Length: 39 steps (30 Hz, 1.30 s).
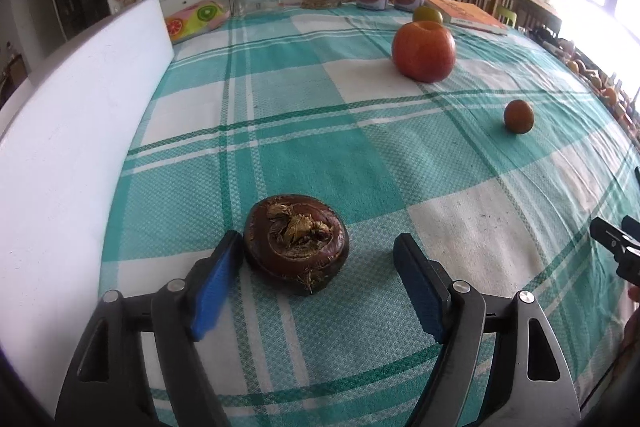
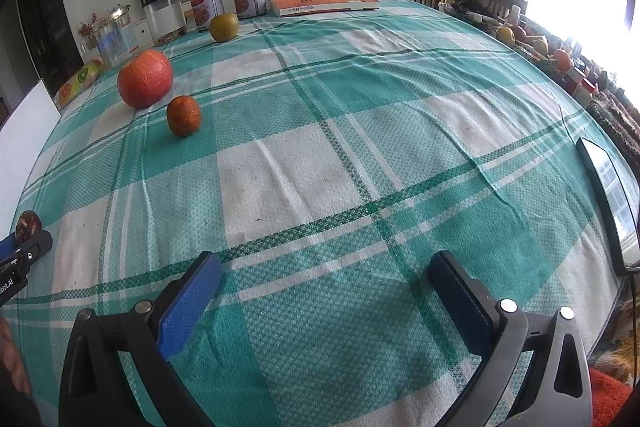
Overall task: Organize fruits
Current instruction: 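Lift the brown fruit with the left tool while the right tool grasps the red apple, then carry the brown fruit and apple over the box and open both tools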
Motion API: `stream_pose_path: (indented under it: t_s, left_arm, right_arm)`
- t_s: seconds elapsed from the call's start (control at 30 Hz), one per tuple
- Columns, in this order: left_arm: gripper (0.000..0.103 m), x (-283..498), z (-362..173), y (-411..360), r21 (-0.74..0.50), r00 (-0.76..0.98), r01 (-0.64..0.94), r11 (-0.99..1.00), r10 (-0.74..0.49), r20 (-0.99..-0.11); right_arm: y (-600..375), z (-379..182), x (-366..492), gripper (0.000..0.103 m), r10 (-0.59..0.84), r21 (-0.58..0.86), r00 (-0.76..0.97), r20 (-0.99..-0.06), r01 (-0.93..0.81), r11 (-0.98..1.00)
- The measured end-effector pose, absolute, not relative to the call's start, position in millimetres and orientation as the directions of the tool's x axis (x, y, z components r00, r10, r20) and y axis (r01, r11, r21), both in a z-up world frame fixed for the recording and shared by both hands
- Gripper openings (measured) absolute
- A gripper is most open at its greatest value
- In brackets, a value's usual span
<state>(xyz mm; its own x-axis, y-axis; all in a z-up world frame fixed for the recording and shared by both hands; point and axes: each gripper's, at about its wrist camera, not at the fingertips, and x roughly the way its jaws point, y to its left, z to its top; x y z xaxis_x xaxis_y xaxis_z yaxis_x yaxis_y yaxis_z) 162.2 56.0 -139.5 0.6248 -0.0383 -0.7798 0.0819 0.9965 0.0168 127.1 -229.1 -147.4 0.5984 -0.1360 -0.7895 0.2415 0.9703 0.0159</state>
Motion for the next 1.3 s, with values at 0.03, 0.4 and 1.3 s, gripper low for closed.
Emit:
stream_pose_path:
  t_s: [0.03, 0.4, 1.3]
  left_arm:
    - [0.085, 163, -140, 56, 0.021, 0.623, 0.079, 0.997, -0.033, -0.782]
    - [0.089, 163, -141, 59, 0.012, 0.618, 0.074, 0.997, -0.036, -0.785]
    - [0.092, 164, -141, 58, 0.019, 0.618, 0.07, 0.997, -0.028, -0.786]
  right_arm:
    - [-231, -146, 127, 0.103, -0.125, 0.03, 0.599, -0.791, 0.241, 0.97]
    - [-117, -58, 271, 0.103, 0.132, 0.096, 0.639, -0.758, -0.09, 0.991]
    - [-114, -106, 343, 0.068, 0.213, 0.218, 0.497, -0.841, -0.049, 0.975]
